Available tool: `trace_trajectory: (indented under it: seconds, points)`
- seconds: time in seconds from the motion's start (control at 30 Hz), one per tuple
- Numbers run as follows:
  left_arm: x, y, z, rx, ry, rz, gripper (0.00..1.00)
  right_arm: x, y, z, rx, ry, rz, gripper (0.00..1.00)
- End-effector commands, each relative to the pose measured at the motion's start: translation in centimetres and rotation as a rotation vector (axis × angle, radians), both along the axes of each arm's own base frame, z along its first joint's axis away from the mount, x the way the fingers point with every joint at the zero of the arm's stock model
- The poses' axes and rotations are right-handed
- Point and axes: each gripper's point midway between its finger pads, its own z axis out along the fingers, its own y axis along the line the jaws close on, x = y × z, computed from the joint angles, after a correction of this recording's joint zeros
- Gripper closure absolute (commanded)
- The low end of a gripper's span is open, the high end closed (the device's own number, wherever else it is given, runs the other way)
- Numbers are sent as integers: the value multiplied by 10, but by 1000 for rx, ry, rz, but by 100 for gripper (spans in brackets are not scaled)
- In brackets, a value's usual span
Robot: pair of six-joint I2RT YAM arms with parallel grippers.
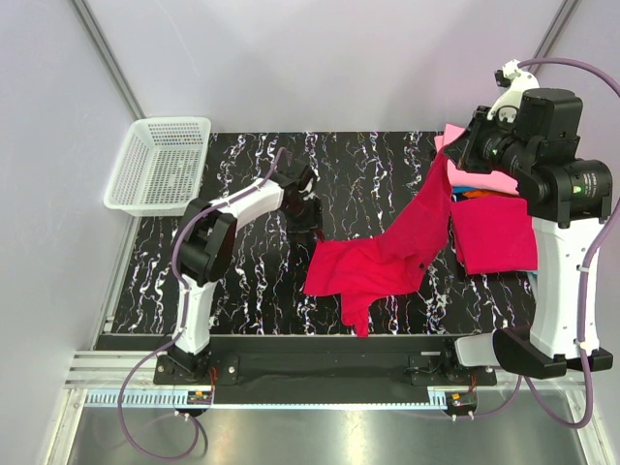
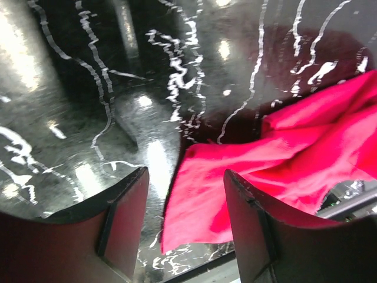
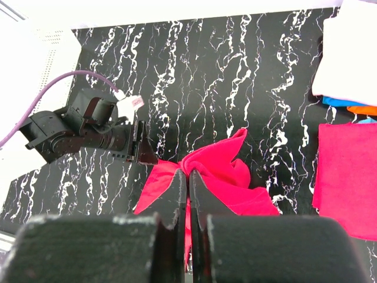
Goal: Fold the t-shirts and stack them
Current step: Fold the tshirt
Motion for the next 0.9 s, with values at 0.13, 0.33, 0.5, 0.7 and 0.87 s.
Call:
trace_trajectory:
  seconds: [0.13,0.33,0.5,0.7,0.87]
  points:
    - [8,-23,11,-102,-1,-23,45,4,2,13,11,-57,6,100]
    - [4,-25,5,-111,27,-25,53,6,1,12,3,-58,5,100]
    - [1,-32,2,-139,42,-43,61,8,2,10,3,-51,9,100]
    - [-1,-37,-3,-159,55,-54,73,10,4,8,4,-46,20,100]
    - [-2,-38,-8,-162,57,-60,90,10,4,7,2,-47,21,100]
